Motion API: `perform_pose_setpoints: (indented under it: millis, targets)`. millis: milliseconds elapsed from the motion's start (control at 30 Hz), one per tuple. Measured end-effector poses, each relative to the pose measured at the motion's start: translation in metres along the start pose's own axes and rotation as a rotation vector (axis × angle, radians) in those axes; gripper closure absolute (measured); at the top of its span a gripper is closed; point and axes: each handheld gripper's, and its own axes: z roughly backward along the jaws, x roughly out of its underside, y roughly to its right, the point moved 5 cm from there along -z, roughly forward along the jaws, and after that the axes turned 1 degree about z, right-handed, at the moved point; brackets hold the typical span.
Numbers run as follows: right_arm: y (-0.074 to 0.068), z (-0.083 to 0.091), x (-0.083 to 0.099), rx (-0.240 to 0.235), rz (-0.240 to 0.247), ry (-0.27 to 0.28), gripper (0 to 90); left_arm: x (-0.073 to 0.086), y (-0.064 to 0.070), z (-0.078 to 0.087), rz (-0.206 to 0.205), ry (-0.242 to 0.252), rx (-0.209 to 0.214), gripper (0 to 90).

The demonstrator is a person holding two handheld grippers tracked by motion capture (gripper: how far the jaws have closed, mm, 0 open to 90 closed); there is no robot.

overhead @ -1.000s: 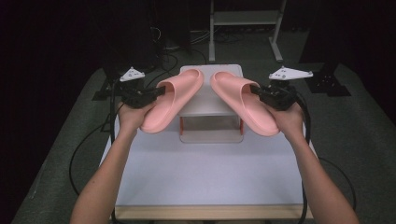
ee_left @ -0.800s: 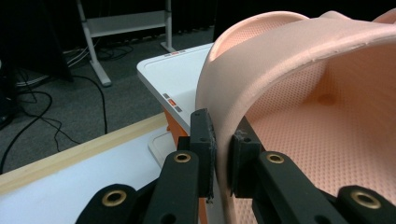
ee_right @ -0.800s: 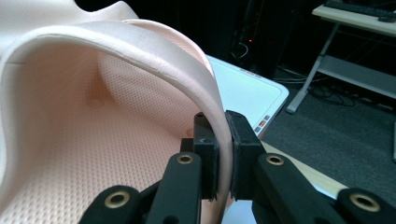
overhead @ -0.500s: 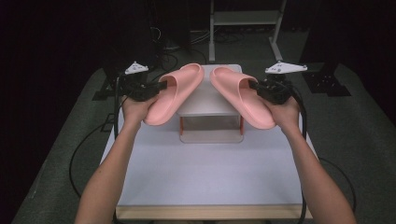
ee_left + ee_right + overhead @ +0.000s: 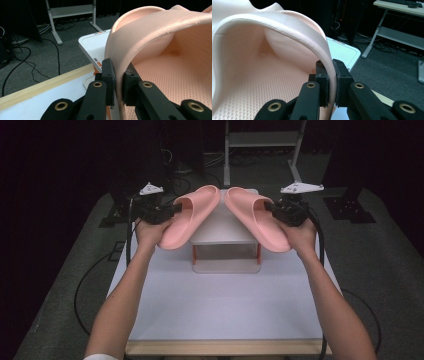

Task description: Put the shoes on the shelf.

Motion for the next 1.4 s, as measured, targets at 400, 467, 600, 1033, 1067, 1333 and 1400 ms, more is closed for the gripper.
perform_pose_setpoints:
  millis: [400, 467, 600, 1033, 1067, 1333, 1400]
  targets:
    - [0.005, -0.014, -0.005, 0.021, -0.016, -0.006, 83.3, 0.002, -0.001, -0.019, 0.035, -0.002, -0.003, 82.6]
    - [0.006, -0.016, -0.004, 0.027, -0.022, -0.012, 83.3, 0.002, -0.001, -0.023, 0.037, -0.006, -0.007, 82.5]
    - [0.01, -0.021, -0.004, 0.039, -0.035, -0.019, 83.2, 0.0, -0.001, -0.03, 0.042, -0.01, -0.014, 82.5]
    - [0.019, -0.041, -0.002, 0.091, -0.097, -0.052, 83.0, -0.006, -0.002, -0.042, 0.044, -0.036, -0.044, 81.9]
    - [0.019, -0.042, -0.002, 0.094, -0.102, -0.051, 82.9, -0.006, -0.002, -0.043, 0.046, -0.032, -0.047, 81.8]
    - [0.018, -0.046, -0.003, 0.102, -0.112, -0.049, 82.4, -0.005, -0.002, -0.045, 0.054, -0.038, -0.046, 80.5]
    - [0.019, -0.047, -0.001, 0.105, -0.108, -0.055, 82.2, -0.004, -0.001, -0.046, 0.05, -0.042, -0.049, 80.2]
